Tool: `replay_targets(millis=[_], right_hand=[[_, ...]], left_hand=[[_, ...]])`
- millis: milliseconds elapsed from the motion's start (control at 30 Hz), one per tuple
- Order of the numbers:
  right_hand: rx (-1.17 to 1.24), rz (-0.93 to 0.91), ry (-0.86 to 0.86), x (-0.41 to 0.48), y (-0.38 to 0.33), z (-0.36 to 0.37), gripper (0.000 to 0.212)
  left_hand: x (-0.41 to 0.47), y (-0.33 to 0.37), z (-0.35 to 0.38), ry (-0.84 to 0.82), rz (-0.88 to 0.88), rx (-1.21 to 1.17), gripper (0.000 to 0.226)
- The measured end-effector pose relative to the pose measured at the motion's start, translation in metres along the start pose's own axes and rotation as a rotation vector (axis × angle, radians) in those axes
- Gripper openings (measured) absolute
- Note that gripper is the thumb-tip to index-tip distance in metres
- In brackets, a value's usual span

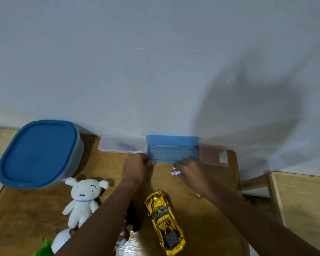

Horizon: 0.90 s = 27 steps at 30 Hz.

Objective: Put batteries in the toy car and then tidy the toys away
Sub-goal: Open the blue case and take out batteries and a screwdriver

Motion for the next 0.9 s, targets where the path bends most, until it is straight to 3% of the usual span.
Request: replay_targets(millis=[200, 333, 500, 567, 667, 900], right_hand=[[0.096, -0.016, 0.109, -0.016, 0.010, 0.009, 0.049], [0.174, -0.022, 0.178, -0.020, 0.016, -0.005, 0.038], [0.159, 0.311, 0.496, -0.005, 0.031, -0.036, 0.032], [0.221, 0.389, 0.496, 0.003, 0.034, -0.041, 0.034], [0.278, 0.359, 0.478, 0.006, 0.034, -0.038, 0.036], [-0.007, 0.177, 0.367, -0.011, 0.034, -0.019, 0.012]], left_hand=[[0.000, 0.001, -0.001, -0.014, 0.018, -0.002, 0.020], [0.001, 0.001, -0.002, -0.015, 0.017, 0.010, 0.017], [-0.001, 0.004, -0.001, 0.000, 0.011, 0.004, 0.023], [-0.004, 0.006, -0.002, 0.044, 0.012, 0.023, 0.025], [-0.007, 0.008, -0.002, 0.069, 0.000, 0.015, 0.034], [-0.006, 0.009, 0.000, 0.063, -0.011, 0.051, 0.067]])
Point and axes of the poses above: each hand's wrist, its own x-axis towards the middle knuckle, its own z-axis out of the palm, y = z × x, the point moved 1 cm from there along x, towards the middle knuckle
